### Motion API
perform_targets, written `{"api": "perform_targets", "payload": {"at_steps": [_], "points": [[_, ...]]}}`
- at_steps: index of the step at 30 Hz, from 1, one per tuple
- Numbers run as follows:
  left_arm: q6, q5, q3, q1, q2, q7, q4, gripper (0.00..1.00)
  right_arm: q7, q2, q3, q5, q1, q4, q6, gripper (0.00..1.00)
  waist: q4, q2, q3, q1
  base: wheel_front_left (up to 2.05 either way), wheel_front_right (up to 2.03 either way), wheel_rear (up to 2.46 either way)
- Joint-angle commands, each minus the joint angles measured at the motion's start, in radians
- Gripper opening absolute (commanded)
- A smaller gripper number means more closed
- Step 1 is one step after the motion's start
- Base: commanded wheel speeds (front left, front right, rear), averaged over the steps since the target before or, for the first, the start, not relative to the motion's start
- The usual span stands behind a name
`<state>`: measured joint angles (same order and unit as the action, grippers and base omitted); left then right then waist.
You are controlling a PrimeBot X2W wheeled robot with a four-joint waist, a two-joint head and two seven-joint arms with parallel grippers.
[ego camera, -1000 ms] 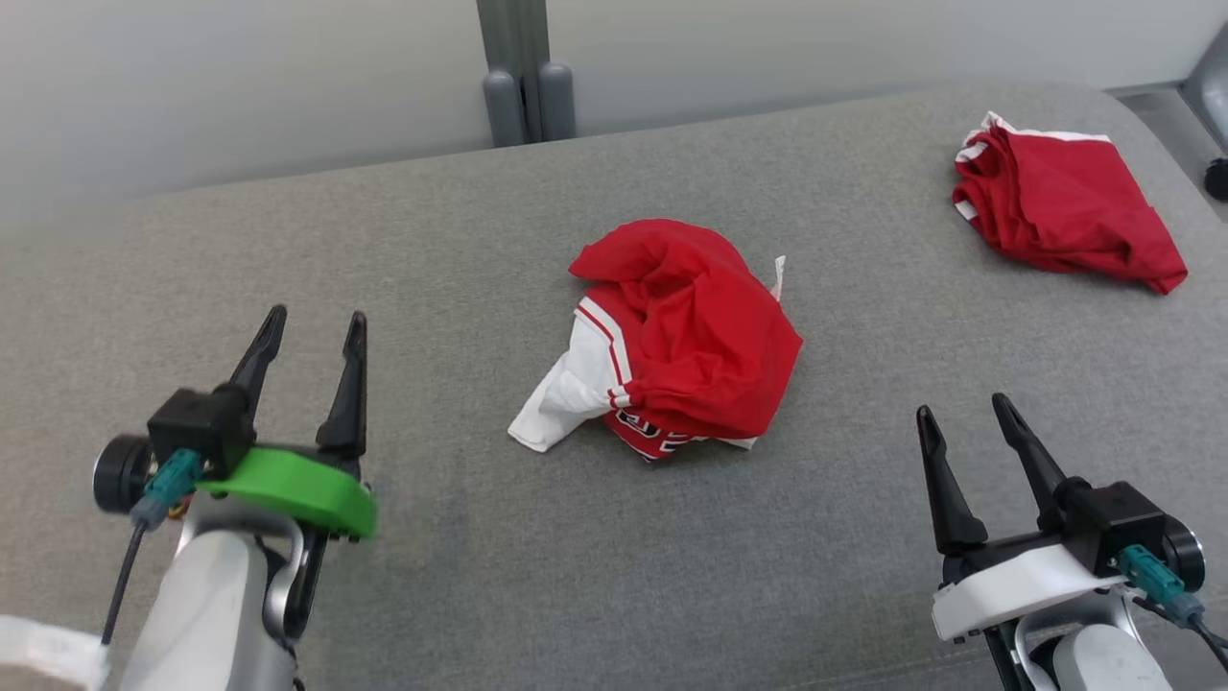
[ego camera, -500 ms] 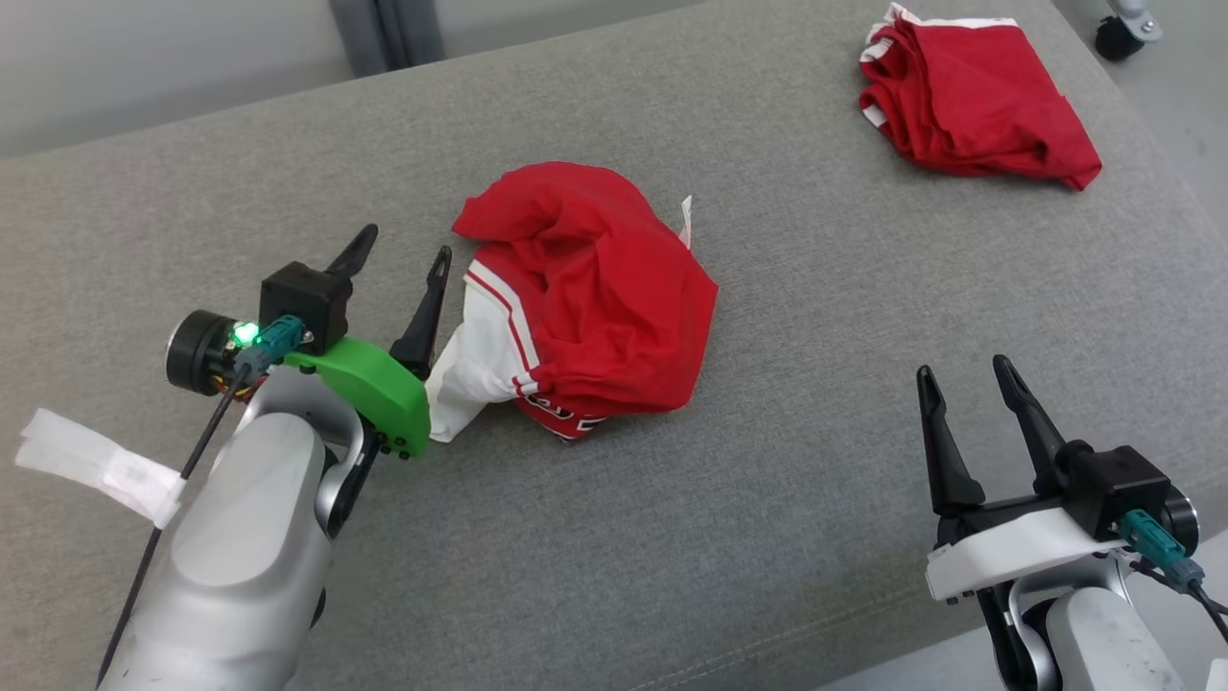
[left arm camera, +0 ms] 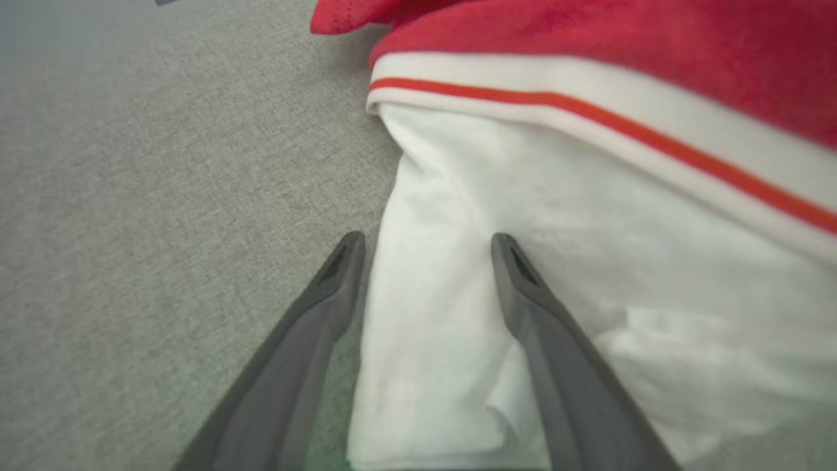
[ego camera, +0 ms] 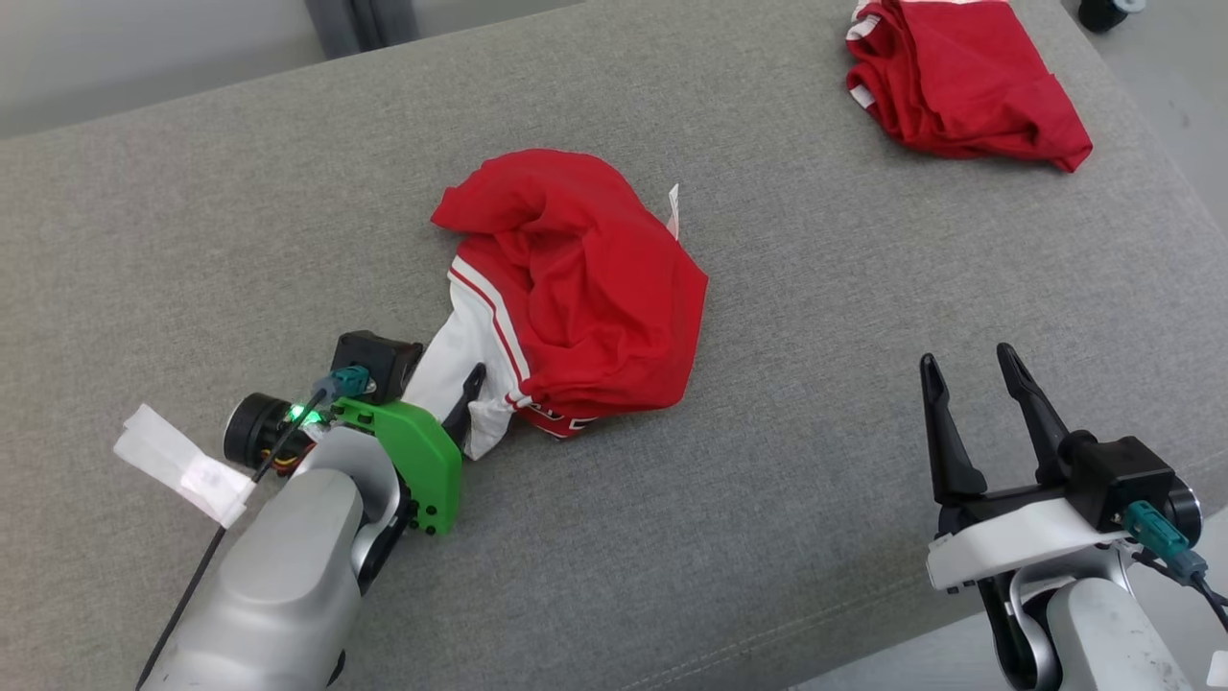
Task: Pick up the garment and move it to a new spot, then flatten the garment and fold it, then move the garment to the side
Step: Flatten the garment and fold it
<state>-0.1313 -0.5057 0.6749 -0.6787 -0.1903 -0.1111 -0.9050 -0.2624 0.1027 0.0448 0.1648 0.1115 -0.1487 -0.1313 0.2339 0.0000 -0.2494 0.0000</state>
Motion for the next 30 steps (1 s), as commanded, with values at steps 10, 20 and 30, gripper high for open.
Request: {"api": "perform_targets", "payload": {"at_steps": [10, 20, 30], "points": [[0.002, -0.097, 0.077, -0.019, 0.006, -0.032, -0.046, 0.0, -0.003, -0.002, -0.009, -0.007, -0.009, 0.004, 0.001, 1.0, -0.032, 0.0, 0.027, 0.0, 0.0, 0.0, 0.0], [0.029, -0.137, -0.014, -0.005, -0.035, -0.149, 0.012, 0.0, -0.003, -0.004, -0.026, -0.006, -0.041, 0.002, 0.001, 1.0, -0.1, 0.0, 0.073, 0.0, 0.0, 0.0, 0.0], [0.158, -0.144, -0.196, 0.305, -0.17, -0.155, 0.36, 0.0, -0.003, 0.0, -0.049, -0.009, -0.083, -0.002, 0.001, 1.0, -0.185, 0.0, 0.124, 0.0, 0.0, 0.0, 0.0]]}}
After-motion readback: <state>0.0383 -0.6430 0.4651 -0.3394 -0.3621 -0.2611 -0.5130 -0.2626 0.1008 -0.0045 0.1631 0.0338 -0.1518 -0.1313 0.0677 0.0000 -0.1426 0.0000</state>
